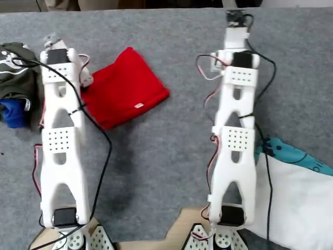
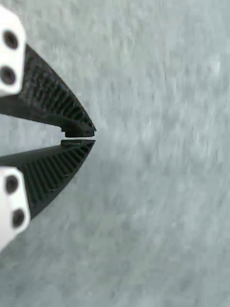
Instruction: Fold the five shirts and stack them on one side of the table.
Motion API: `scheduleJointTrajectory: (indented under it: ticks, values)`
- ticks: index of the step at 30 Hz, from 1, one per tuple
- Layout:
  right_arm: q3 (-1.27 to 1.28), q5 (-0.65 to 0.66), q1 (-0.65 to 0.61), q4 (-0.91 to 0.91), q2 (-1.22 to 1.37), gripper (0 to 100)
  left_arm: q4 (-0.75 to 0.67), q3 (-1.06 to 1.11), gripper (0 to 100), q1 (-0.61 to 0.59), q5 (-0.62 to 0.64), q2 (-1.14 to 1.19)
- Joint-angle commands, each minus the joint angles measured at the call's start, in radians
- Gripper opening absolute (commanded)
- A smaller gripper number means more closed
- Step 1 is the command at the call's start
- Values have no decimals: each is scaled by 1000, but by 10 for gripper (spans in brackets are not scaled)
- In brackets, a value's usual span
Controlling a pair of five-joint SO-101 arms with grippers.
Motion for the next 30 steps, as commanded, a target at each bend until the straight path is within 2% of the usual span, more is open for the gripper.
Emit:
scheduleJointTrajectory:
  ticks: [1,8,15,20,22,26,30]
  values:
    - [-58,51,-47,109,-54,30,14,184,18,-35,-48,-156]
    - [-56,48,-91,422,-157,30,11,430,18,-31,-106,-294]
    - [4,-117,-96,420,-285,30,6,535,19,-37,-106,-314]
    - [320,-224,-193,420,-549,36,-92,601,19,-38,-106,-314]
    - [506,-278,-255,419,-656,83,-127,634,19,-38,-106,-314]
    - [763,-407,-377,358,-771,256,-224,707,19,-38,-100,-314]
    - [780,-516,-437,209,-776,250,-364,792,19,-38,-81,-323]
